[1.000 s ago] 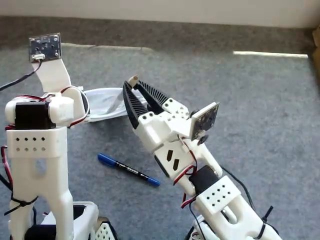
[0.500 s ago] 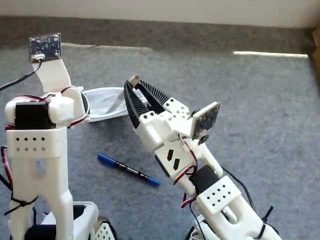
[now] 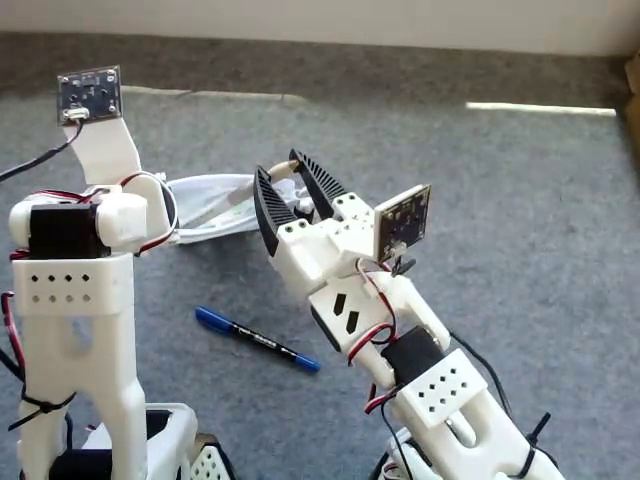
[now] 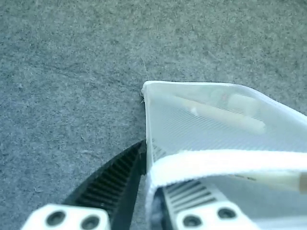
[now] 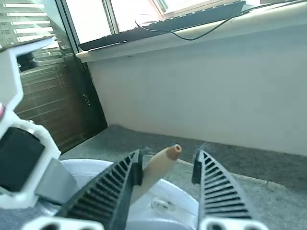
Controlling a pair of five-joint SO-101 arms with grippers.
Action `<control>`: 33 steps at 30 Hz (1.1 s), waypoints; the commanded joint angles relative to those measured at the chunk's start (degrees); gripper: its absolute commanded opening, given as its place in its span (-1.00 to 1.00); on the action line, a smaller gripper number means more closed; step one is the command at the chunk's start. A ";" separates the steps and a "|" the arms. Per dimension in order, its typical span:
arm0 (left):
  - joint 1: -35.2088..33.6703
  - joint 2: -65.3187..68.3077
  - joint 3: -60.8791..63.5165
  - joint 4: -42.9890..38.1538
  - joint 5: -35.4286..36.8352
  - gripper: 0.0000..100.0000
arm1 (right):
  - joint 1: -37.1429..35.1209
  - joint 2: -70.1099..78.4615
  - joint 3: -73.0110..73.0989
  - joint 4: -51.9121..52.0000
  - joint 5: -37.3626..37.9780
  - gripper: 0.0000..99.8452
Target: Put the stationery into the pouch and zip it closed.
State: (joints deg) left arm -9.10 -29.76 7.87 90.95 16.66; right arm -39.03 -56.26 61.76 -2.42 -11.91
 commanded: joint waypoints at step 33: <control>-12.53 -0.92 -0.13 -3.08 0.62 -0.99 | -6.73 -14.02 -11.12 28.97 7.91 -0.67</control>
State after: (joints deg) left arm -17.10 -29.76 8.04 89.98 16.75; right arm -45.10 -68.75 54.99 24.22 -5.05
